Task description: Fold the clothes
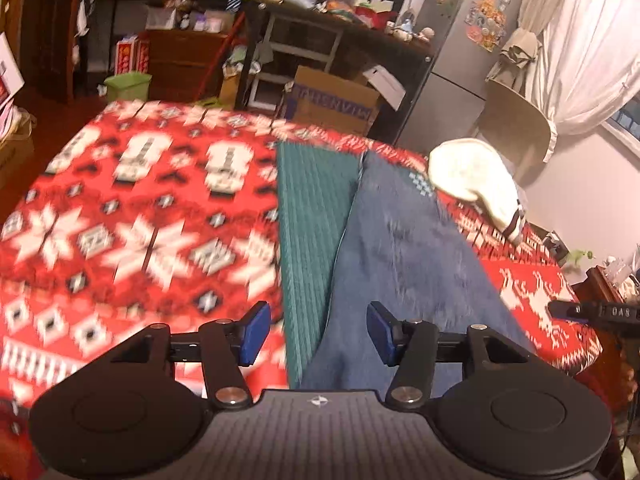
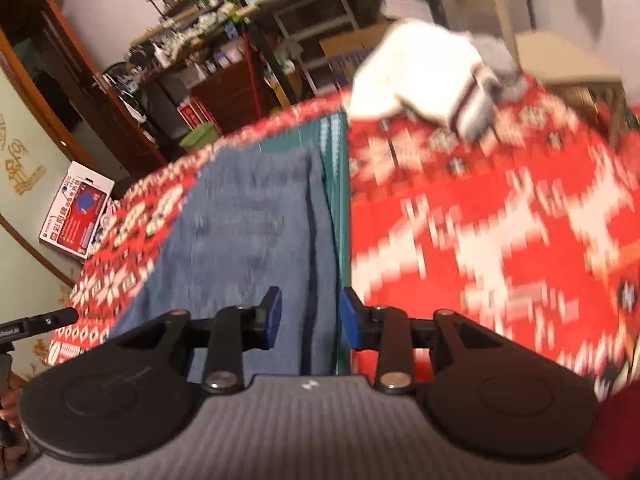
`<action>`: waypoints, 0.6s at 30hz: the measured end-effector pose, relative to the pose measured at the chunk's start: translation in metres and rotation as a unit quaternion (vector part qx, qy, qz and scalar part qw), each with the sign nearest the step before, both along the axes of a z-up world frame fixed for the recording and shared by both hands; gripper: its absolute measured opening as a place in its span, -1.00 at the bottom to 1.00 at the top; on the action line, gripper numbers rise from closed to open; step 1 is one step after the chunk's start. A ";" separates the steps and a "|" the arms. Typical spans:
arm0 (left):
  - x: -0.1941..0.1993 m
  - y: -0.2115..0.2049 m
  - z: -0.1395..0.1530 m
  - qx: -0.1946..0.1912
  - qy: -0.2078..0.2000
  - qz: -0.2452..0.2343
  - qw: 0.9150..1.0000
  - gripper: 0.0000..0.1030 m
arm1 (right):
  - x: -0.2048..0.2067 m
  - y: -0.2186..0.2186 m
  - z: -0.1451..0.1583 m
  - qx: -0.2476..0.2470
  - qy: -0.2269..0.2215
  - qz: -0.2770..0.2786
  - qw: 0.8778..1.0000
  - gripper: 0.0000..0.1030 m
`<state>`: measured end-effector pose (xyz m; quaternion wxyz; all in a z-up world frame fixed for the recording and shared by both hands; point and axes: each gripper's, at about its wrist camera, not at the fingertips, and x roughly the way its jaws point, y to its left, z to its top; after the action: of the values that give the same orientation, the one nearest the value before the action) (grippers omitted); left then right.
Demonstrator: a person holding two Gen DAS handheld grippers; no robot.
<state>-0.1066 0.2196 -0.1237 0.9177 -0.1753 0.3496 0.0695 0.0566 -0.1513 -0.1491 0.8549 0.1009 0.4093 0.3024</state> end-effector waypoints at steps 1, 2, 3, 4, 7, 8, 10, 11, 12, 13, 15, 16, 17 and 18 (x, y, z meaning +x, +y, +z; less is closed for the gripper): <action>0.013 0.000 0.005 0.003 0.000 -0.008 1.000 0.03 | 0.012 0.006 0.004 0.005 -0.003 0.005 1.000 -0.31; 0.025 0.001 0.009 0.006 0.000 -0.016 1.000 0.03 | 0.025 0.013 0.007 0.010 -0.007 0.010 1.000 -0.31; 0.039 0.000 0.012 0.011 -0.003 -0.024 1.000 0.03 | 0.037 0.019 0.011 0.015 -0.010 0.015 1.000 -0.31; 0.055 0.000 0.014 0.019 -0.005 -0.031 0.999 0.03 | 0.049 0.027 0.013 0.019 -0.011 0.020 1.000 -0.37; 0.104 -0.002 0.015 0.034 -0.001 -0.049 0.998 -0.03 | 0.088 0.051 0.010 0.019 0.000 0.033 0.999 -0.46; 0.120 -0.001 0.013 0.031 0.005 -0.060 0.998 -0.07 | 0.101 0.060 0.007 0.014 0.007 0.036 0.999 -0.47; 0.151 0.000 0.006 0.029 0.020 -0.077 0.996 -0.10 | 0.122 0.077 -0.002 0.001 0.016 0.044 0.999 -0.57; 0.165 0.000 0.002 0.034 0.027 -0.083 0.996 -0.18 | 0.132 0.084 -0.007 -0.006 0.020 0.050 0.999 -0.59; 0.178 0.000 -0.003 0.039 0.036 -0.086 0.995 -0.23 | 0.142 0.091 -0.012 -0.014 0.024 0.056 0.998 -0.59; 0.188 0.001 -0.008 0.045 0.047 -0.085 0.994 -0.34 | 0.151 0.098 -0.017 -0.021 0.027 0.061 0.998 -0.59; 0.207 0.003 -0.021 0.049 0.070 -0.084 0.993 -0.41 | 0.164 0.110 -0.029 -0.028 0.045 0.070 0.996 -0.59; 0.213 0.004 -0.027 0.045 0.079 -0.083 0.992 -0.41 | 0.169 0.114 -0.035 -0.029 0.054 0.074 0.995 -0.58; 0.217 0.005 -0.032 0.039 0.085 -0.083 0.992 -0.42 | 0.173 0.118 -0.040 -0.032 0.059 0.076 0.995 -0.57; 0.218 0.006 -0.035 0.036 0.087 -0.083 0.992 -0.42 | 0.175 0.120 -0.044 -0.035 0.062 0.076 0.995 -0.56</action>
<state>0.1117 0.2257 -0.1587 0.8923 -0.1054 0.4385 0.0206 0.2315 -0.0311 -0.1929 0.8056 0.0582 0.4779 0.3454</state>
